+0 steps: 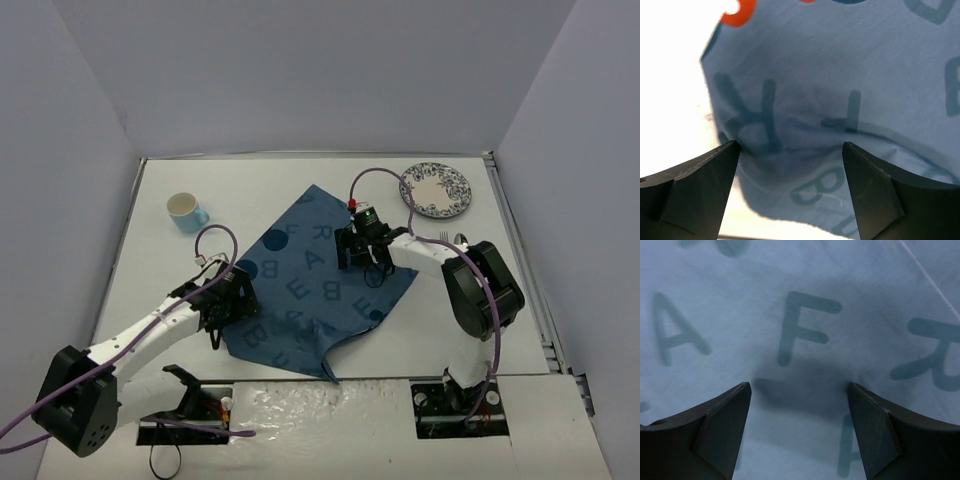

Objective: Set the dinner table for one person

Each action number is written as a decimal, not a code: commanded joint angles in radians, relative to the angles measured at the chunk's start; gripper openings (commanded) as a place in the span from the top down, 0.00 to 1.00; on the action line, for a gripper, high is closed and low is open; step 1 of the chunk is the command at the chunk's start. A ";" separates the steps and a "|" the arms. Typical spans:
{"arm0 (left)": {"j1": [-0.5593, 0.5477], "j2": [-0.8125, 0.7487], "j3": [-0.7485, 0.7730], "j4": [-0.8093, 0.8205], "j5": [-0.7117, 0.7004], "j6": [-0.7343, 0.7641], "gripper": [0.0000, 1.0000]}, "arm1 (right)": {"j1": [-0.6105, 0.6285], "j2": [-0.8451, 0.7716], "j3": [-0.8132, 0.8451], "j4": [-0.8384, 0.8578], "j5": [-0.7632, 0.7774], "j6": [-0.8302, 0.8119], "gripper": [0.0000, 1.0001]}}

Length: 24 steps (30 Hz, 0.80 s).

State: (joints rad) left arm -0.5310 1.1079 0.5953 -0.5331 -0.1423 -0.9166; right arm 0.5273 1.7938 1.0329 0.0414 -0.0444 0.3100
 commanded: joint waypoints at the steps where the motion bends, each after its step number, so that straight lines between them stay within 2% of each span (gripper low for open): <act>1: 0.017 0.151 0.094 0.194 0.033 0.067 0.22 | -0.034 0.064 0.050 0.083 -0.005 0.031 0.26; 7: 0.066 0.380 0.271 0.240 0.039 0.162 0.24 | -0.131 0.160 0.119 0.086 -0.012 0.009 0.26; 10: 0.075 0.427 0.361 0.225 0.045 0.204 0.23 | -0.173 0.189 0.152 0.083 -0.023 -0.003 0.26; 11: 0.076 0.428 0.403 0.195 0.049 0.224 0.20 | -0.190 0.195 0.173 0.079 -0.026 -0.016 0.26; 18: 0.095 0.218 0.416 0.069 0.016 0.280 0.10 | -0.183 0.065 0.202 0.061 -0.068 -0.048 0.26; 22: 0.141 0.060 0.314 0.055 -0.008 0.279 0.11 | -0.119 -0.075 0.169 0.037 -0.044 -0.058 0.26; 24: 0.174 0.040 0.258 0.074 0.011 0.266 0.14 | -0.090 -0.128 0.136 0.028 -0.043 -0.051 0.26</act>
State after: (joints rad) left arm -0.4168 1.2058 0.9393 -0.4466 -0.1182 -0.6607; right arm 0.3773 1.8438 1.1939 0.0717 -0.0874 0.2740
